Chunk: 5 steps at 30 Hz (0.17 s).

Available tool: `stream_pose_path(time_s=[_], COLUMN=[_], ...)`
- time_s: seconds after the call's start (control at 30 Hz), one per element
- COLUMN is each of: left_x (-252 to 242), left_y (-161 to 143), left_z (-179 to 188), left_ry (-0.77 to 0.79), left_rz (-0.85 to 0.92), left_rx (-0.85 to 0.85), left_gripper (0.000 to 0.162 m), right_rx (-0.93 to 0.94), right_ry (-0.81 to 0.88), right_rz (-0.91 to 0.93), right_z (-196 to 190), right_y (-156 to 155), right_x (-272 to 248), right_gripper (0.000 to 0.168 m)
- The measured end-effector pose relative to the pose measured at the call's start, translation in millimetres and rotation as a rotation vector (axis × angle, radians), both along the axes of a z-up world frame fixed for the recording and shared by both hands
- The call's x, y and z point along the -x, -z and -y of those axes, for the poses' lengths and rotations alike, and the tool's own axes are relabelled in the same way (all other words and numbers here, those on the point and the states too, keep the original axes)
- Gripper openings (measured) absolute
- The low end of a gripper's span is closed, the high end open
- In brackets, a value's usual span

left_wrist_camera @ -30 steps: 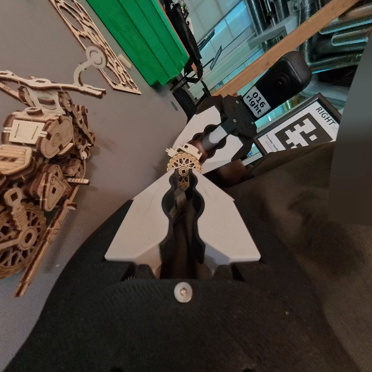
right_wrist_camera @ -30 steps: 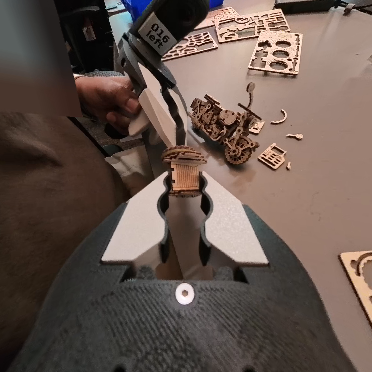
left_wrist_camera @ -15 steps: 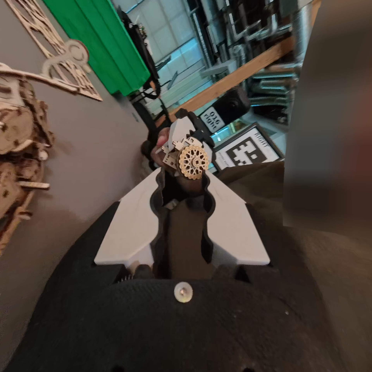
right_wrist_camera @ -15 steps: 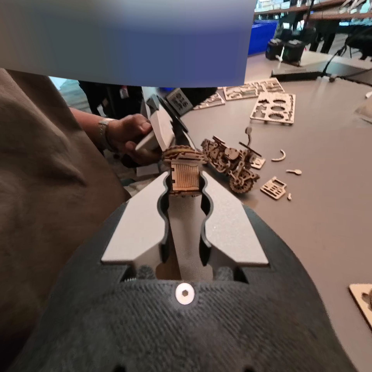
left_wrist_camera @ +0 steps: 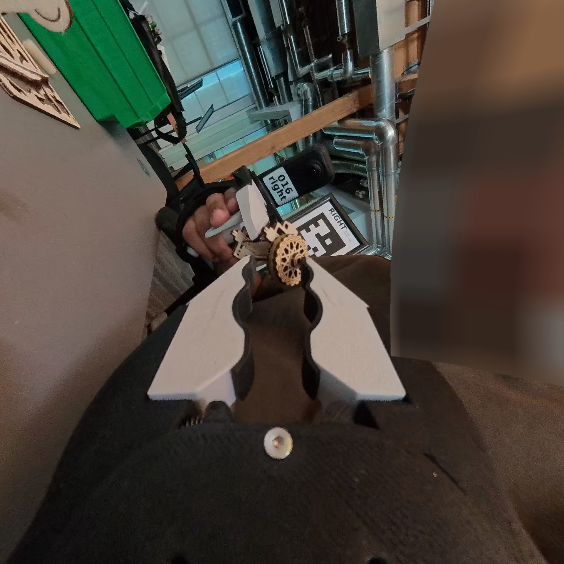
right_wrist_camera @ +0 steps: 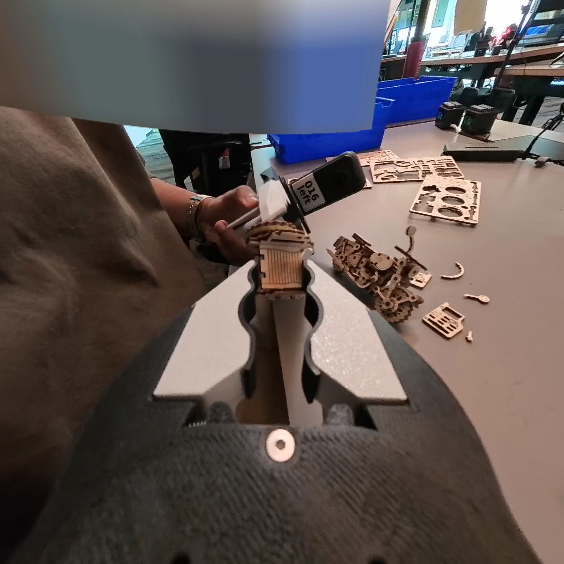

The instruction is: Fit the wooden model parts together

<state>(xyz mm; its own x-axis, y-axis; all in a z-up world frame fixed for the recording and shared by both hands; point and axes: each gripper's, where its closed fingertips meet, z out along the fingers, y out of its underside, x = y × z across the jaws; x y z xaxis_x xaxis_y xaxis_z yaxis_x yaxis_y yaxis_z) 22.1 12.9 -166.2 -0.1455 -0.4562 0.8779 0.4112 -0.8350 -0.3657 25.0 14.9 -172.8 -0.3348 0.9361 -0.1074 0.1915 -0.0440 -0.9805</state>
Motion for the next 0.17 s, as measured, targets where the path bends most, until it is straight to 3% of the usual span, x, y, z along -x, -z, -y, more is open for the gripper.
stream_pose_path(time_s=[0.03, 0.17], left_x=[0.1, -0.3], left_y=[-0.5, -0.9], left_z=[0.4, 0.7], left_ry=[0.002, 0.010], left_rz=[0.002, 0.009], left_rx=[-0.002, 0.004], left_gripper=[0.026, 0.023], right_rx=[-0.003, -0.002], right_ry=[0.000, -0.001], right_rz=[0.000, 0.000], right_z=[0.2, 0.0], right_y=[0.0, 0.4], right_x=[0.1, -0.3], right_gripper=[0.026, 0.026])
